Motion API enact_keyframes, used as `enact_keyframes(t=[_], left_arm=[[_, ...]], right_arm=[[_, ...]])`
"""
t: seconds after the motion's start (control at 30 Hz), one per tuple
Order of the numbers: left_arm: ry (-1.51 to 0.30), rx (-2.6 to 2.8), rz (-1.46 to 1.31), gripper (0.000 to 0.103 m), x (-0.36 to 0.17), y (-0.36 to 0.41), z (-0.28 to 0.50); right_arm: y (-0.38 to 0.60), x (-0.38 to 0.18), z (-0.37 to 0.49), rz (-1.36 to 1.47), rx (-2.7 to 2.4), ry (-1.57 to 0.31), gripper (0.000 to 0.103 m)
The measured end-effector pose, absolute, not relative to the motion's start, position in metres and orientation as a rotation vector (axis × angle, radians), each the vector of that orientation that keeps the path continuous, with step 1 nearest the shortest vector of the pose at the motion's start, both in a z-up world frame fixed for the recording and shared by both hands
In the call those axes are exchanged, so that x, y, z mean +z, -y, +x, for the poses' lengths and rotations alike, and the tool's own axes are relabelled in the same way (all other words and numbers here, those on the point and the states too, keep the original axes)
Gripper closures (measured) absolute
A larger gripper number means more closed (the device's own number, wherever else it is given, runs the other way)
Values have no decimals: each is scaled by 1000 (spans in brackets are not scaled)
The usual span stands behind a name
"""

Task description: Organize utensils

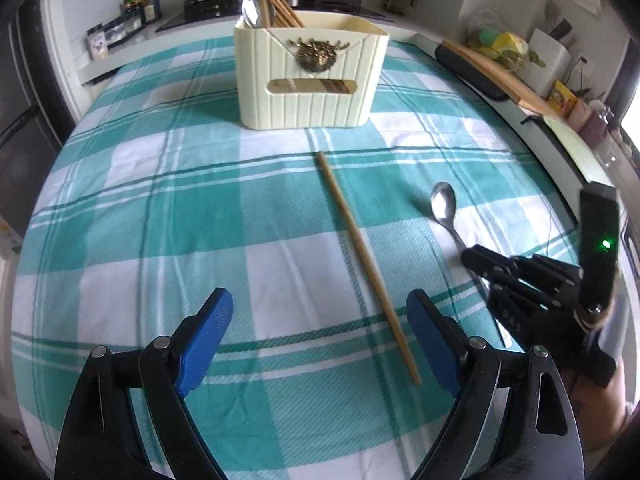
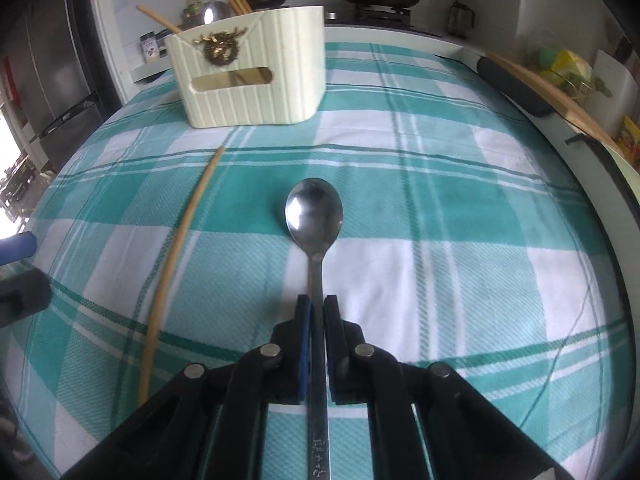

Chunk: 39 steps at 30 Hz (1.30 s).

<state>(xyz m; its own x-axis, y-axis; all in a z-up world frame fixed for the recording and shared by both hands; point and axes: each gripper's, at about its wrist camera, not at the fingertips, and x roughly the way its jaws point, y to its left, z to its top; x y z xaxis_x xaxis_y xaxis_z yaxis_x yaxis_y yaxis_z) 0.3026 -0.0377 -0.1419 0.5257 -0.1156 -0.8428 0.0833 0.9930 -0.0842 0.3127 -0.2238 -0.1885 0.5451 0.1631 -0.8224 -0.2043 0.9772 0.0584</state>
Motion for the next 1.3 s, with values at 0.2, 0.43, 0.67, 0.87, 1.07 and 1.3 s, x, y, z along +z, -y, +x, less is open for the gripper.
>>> enact_keyframes(t=[0.2, 0.43, 0.67, 0.87, 1.07, 1.3], left_arm=[[-1018, -7, 107, 21, -174, 69, 332], [-994, -6, 139, 103, -187, 73, 323], [-1001, 62, 58, 102, -186, 31, 291], [-996, 22, -17, 91, -171, 10, 267], [-930, -73, 34, 36, -155, 52, 297], [-975, -45, 137, 75, -188, 85, 324]], right_arm=[[244, -189, 295, -24, 200, -957, 96], [248, -191, 285, -12, 195, -920, 96], [254, -192, 279, -4, 198, -913, 96], [257, -193, 273, 1, 191, -889, 96], [257, -193, 272, 6, 180, -882, 96], [259, -194, 270, 18, 184, -872, 95]])
